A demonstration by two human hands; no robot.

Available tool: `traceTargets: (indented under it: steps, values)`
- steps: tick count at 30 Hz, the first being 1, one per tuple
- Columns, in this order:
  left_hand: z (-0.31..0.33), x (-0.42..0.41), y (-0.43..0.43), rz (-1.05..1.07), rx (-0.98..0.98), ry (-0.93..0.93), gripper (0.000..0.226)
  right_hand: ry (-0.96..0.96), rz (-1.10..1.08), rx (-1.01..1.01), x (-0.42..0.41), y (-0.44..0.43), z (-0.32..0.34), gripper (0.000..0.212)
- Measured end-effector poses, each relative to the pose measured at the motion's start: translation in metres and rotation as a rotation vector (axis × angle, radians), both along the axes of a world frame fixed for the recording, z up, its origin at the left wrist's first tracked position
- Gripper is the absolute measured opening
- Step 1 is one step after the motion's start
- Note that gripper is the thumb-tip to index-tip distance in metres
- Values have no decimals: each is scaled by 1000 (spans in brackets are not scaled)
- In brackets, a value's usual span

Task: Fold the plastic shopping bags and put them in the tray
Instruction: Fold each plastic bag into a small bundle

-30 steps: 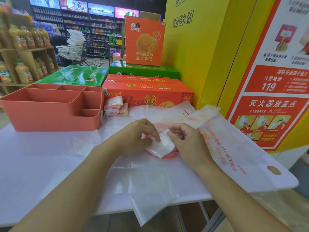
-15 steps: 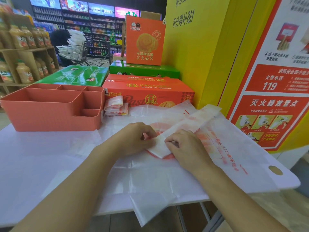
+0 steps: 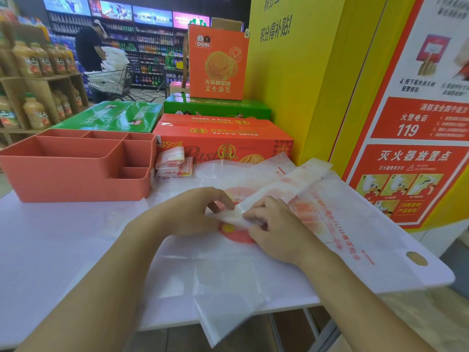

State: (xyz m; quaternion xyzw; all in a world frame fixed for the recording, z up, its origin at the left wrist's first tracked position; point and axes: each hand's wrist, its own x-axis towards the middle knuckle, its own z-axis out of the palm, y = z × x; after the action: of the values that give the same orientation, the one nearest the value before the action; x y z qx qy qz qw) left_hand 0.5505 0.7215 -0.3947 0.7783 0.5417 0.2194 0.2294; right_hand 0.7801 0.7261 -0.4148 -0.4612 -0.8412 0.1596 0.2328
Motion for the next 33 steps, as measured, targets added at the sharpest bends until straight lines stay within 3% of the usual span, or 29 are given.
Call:
traceTargets:
  steps: [3,5,9,13,16,20,23,26,29,31,33]
  values:
    - [-3,0,3,33,89,-70,26,-43,12,-12,-1,-4,5,6]
    - [-3,0,5,40,147,-109,26,-59,28,-18,-2,-5,6,24]
    - [-2,-1,7,43,220,-159,18,15,-10,114,-2,0,1,13]
    - [2,2,5,17,238,-241,23,154,-60,149,2,6,0,28]
    - [3,1,3,32,232,-192,34,255,2,77,4,5,0,25]
    - [4,1,1,52,176,-145,1,308,20,15,2,1,1,32]
    - [4,2,1,64,165,-150,27,337,-53,61,3,0,6,32]
    - [5,4,1,88,121,-154,19,402,-150,49,7,0,9,30]
    - [0,7,3,106,95,-147,13,443,-175,-61,7,0,8,12]
    - [-2,9,4,111,98,-117,14,440,-186,-101,7,1,7,22]
    - [-5,10,5,112,101,-61,18,389,-210,-74,7,1,8,16]
